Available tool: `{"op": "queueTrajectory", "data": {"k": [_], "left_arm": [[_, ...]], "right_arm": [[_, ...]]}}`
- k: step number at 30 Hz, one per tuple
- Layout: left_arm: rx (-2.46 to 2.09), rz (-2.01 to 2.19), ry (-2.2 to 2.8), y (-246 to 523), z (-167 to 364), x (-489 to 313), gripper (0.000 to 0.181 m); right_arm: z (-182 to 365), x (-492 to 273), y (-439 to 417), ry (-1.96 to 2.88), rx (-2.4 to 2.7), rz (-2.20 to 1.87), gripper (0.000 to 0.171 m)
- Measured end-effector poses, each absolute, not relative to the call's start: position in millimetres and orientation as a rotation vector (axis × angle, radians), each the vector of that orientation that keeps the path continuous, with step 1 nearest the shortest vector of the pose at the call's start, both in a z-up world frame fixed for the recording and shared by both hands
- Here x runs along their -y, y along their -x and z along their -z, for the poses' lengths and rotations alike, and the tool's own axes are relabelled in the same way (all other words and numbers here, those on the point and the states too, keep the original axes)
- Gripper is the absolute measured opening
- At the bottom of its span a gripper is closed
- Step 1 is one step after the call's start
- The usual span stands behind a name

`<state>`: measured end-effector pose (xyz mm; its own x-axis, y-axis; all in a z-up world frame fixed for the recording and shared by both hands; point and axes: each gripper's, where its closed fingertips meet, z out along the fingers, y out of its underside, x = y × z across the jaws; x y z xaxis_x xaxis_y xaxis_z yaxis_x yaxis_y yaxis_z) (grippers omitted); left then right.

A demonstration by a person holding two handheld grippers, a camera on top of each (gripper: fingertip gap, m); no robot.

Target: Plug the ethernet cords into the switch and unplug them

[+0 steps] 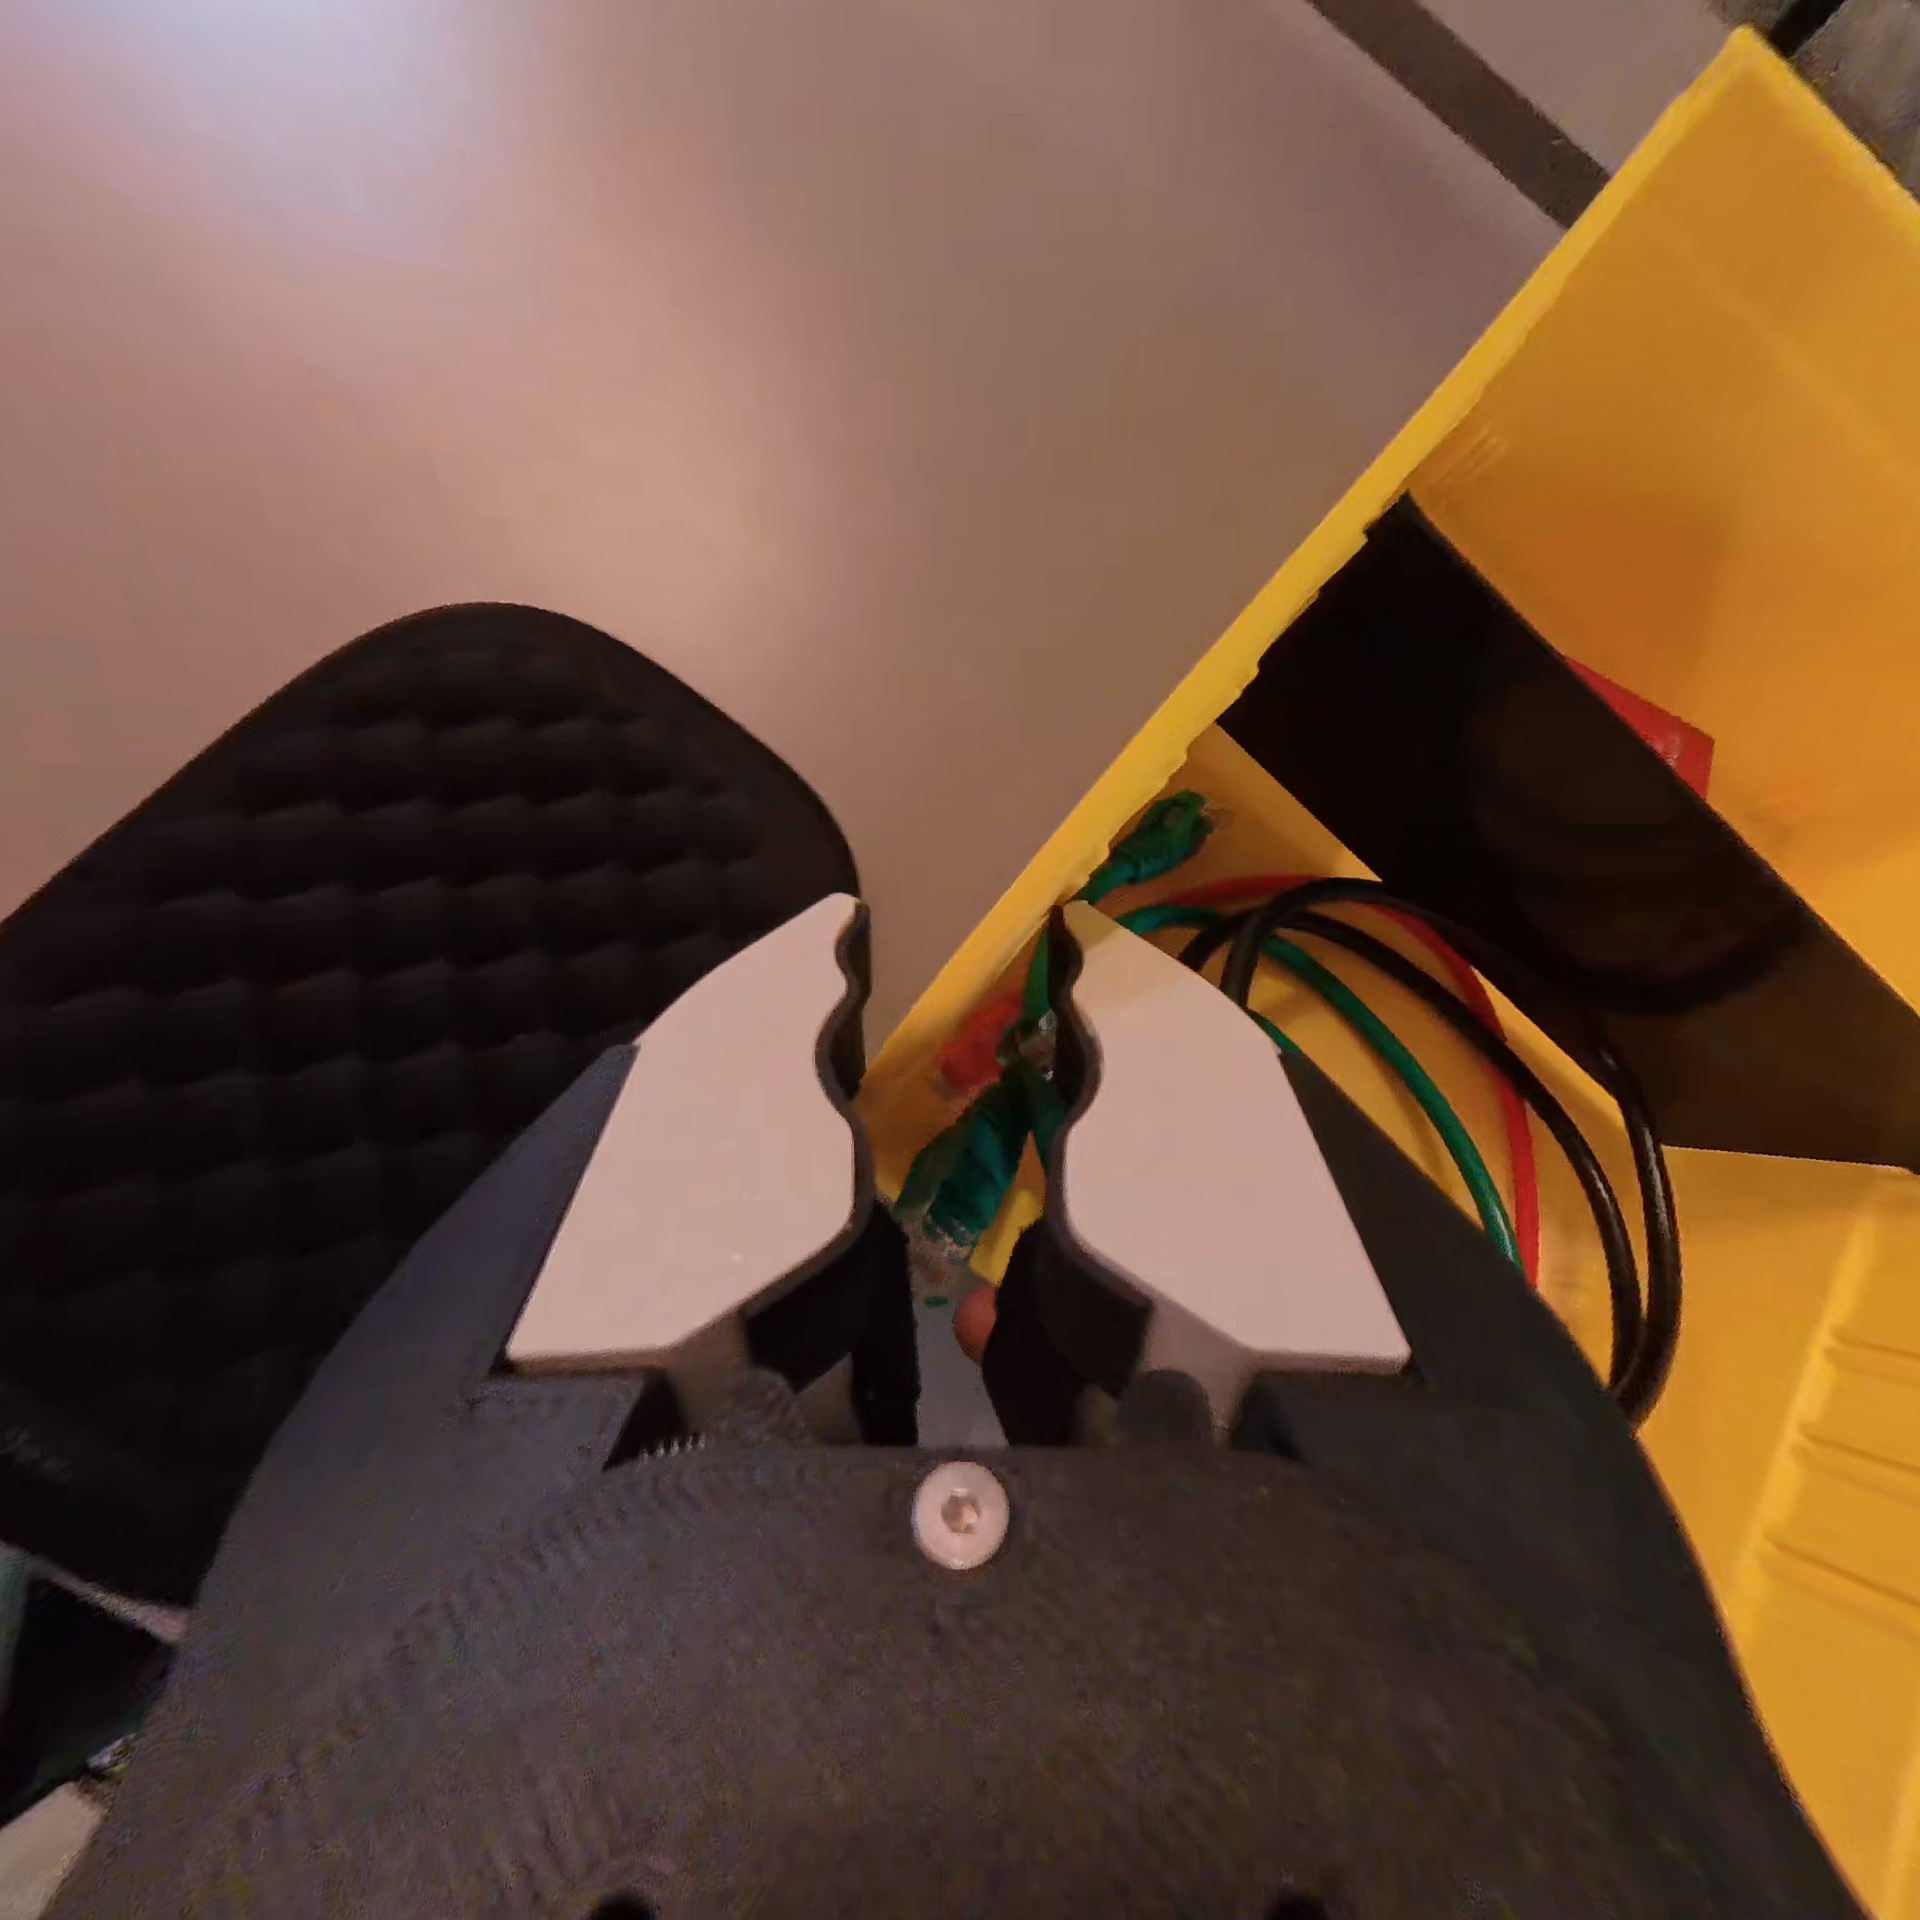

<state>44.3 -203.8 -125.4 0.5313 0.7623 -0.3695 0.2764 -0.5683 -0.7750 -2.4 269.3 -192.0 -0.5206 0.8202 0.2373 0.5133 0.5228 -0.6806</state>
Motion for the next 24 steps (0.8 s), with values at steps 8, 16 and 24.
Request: {"op": "queueTrajectory", "data": {"k": [8, 16, 24], "left_arm": [[0.875, -0.725, 2.229, -35, 180, 203, 0.056], [1.021, -0.773, 2.014, 6, 177, 194, 0.037], [1.082, -0.791, 1.894, 22, 175, 183, 0.038]], "right_arm": [[192, -268, 41, 1.082, 2.198, -0.738, 0.030], [193, -232, 74, 1.041, 2.252, -0.686, 0.032], [194, -177, 79, 0.927, 2.322, -0.590, 0.032]]}}
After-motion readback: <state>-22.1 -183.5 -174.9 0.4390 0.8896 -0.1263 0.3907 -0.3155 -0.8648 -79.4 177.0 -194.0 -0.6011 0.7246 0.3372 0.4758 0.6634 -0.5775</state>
